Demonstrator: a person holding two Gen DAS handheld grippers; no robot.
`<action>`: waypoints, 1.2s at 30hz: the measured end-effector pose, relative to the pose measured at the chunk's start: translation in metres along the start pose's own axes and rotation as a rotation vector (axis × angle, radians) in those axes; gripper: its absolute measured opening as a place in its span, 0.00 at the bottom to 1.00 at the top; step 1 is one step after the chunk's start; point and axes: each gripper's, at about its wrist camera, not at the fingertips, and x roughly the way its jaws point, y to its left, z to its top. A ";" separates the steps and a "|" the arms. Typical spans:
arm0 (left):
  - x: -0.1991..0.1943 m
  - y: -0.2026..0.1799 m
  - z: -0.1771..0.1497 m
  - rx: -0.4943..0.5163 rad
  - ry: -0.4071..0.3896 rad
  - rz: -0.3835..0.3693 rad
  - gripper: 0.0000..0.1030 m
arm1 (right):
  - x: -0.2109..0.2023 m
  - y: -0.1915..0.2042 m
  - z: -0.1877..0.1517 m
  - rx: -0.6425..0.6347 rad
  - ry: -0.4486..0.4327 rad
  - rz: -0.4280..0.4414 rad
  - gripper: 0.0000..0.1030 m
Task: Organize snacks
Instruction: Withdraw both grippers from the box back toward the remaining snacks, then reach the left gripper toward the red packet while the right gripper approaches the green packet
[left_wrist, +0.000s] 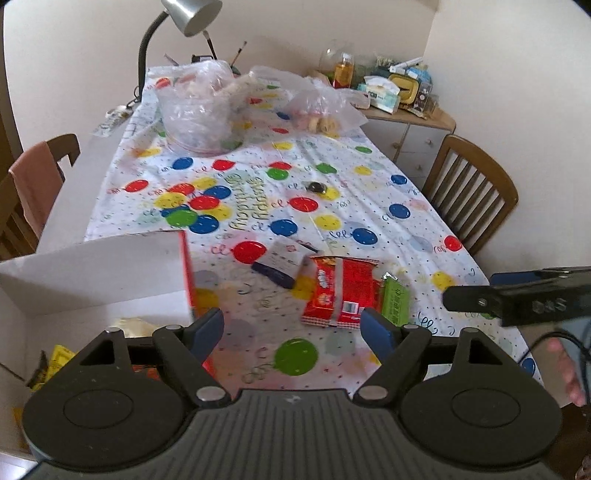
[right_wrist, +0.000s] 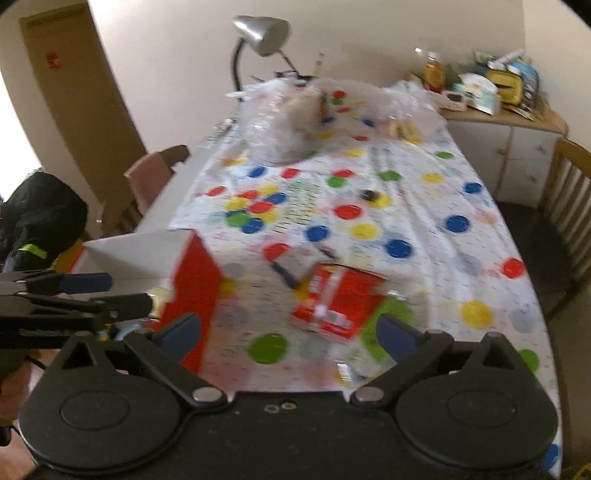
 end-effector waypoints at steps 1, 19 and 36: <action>0.004 -0.005 0.001 0.001 0.005 0.009 0.79 | 0.004 -0.010 0.001 0.013 0.010 -0.008 0.99; 0.045 -0.039 0.001 -0.012 0.062 0.100 0.79 | 0.125 -0.094 -0.001 0.281 0.229 -0.124 0.88; 0.010 -0.065 -0.007 -0.053 0.059 0.120 0.79 | 0.157 -0.084 -0.006 0.256 0.266 -0.151 0.59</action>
